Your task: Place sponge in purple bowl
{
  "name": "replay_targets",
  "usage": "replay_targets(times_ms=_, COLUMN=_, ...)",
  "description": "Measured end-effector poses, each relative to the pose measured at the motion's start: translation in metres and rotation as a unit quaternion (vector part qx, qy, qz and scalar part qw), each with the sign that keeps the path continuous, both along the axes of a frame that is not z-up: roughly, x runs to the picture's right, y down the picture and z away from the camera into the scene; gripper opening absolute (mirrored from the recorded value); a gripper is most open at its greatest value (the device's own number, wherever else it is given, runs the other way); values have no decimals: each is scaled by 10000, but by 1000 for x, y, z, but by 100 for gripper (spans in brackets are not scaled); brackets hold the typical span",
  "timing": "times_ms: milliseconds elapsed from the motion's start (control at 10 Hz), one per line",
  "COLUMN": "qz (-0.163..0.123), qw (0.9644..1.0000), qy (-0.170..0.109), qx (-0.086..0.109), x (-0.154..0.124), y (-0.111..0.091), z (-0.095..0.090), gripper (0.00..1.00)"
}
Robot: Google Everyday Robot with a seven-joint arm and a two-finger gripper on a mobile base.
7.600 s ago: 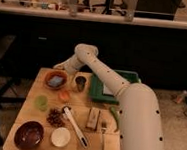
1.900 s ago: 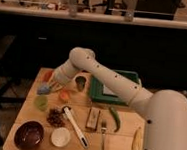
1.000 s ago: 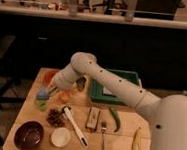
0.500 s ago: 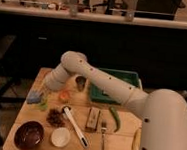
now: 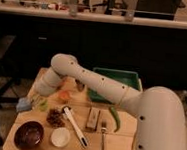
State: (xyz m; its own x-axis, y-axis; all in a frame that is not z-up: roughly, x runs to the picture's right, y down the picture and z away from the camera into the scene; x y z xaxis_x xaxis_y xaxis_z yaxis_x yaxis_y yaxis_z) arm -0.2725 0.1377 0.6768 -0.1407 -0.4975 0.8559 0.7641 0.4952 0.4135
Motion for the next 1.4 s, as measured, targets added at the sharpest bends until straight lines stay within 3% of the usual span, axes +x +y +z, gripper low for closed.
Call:
replay_targets(times_ms=400, qz=203, qw=9995, qy=134, qx=-211, x=14, y=38, z=-24, gripper=0)
replay_targets(times_ms=800, qz=409, qw=9982, qy=249, qx=-348, x=24, y=60, z=-38, gripper=0)
replay_targets(times_ms=1400, qz=472, qw=9976, qy=-73, qx=-511, x=3, y=85, z=-42, gripper=0)
